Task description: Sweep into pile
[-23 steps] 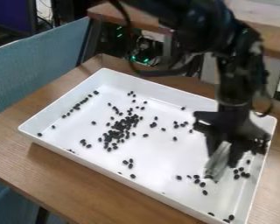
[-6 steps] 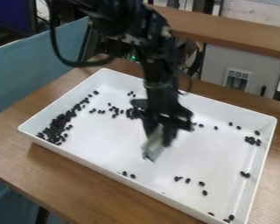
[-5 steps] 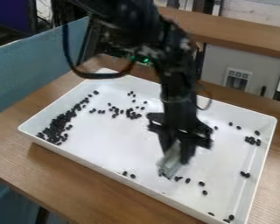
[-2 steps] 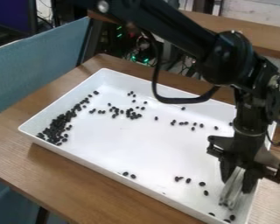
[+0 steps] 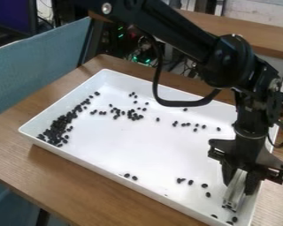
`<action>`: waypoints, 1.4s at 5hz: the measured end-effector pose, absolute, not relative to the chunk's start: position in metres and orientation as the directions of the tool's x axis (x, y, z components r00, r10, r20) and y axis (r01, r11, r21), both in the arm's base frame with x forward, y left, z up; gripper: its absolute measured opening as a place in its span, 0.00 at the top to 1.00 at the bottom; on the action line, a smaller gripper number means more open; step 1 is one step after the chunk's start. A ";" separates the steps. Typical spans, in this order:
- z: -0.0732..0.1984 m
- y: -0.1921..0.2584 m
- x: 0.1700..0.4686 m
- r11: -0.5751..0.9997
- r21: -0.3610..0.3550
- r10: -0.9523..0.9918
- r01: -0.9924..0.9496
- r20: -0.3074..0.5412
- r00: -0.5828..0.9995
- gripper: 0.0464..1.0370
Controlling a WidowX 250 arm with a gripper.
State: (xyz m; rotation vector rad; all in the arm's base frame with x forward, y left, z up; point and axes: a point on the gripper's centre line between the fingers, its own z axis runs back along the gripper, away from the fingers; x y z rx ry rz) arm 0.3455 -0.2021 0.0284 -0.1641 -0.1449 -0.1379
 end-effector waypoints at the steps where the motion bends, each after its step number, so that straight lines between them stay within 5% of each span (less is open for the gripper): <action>1: 0.028 -0.201 0.343 0.978 -0.148 -0.127 0.148 0.139 0.982 0.66; 2: 0.020 -0.196 0.337 0.982 -0.131 -0.129 0.139 0.081 0.988 0.66; 4: 0.007 -0.138 0.345 0.965 -0.259 -0.050 0.033 -0.057 0.997 0.66; 6: 0.006 -0.052 0.328 0.990 -0.111 -0.091 0.084 -0.061 0.994 0.66; 7: 0.009 0.002 0.317 0.994 -0.107 -0.010 0.002 -0.069 0.998 0.66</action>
